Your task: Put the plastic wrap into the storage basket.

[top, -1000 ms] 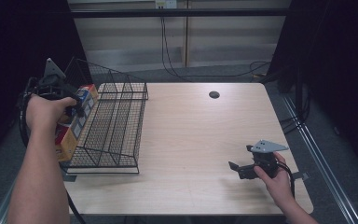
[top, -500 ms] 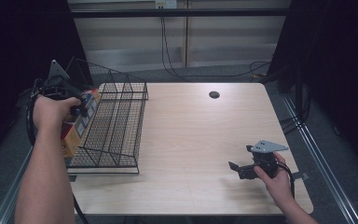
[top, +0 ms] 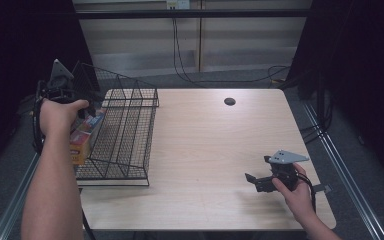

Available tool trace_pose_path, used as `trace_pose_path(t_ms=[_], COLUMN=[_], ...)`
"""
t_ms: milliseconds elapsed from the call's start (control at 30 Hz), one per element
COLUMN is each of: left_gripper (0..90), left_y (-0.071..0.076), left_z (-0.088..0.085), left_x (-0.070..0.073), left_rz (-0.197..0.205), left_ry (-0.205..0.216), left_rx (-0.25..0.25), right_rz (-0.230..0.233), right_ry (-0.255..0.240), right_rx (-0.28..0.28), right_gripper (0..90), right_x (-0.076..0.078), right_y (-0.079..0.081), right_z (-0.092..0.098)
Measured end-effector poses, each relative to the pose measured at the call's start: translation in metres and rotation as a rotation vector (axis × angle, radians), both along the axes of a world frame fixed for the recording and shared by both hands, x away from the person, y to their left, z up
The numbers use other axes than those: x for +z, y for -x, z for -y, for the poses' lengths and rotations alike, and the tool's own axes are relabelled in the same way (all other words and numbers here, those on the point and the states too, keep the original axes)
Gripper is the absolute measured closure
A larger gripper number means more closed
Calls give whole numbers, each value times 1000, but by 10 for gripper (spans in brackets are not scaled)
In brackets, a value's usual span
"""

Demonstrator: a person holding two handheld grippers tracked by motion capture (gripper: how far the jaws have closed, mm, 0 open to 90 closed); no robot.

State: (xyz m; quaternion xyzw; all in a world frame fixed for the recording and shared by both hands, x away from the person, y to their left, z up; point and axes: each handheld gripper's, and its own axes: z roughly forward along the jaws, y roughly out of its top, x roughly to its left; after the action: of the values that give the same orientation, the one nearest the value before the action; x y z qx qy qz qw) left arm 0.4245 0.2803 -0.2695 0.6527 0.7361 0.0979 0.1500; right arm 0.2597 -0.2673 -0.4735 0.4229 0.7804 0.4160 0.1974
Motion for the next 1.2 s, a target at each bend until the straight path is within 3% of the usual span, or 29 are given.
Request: trace_pose_path(t_ms=[300,1200], left_gripper=[313,212], left_y=[0,1], left_z=[21,57], left_x=[-5,-6], left_rz=[5,54], left_ry=[42,115], left_rx=[-45,-158], right_rz=[11,8], right_ry=[5,1], right_rx=[1,-3], right_gripper=[18,18], right_x=[2,3], right_y=[2,3], right_z=[2,3])
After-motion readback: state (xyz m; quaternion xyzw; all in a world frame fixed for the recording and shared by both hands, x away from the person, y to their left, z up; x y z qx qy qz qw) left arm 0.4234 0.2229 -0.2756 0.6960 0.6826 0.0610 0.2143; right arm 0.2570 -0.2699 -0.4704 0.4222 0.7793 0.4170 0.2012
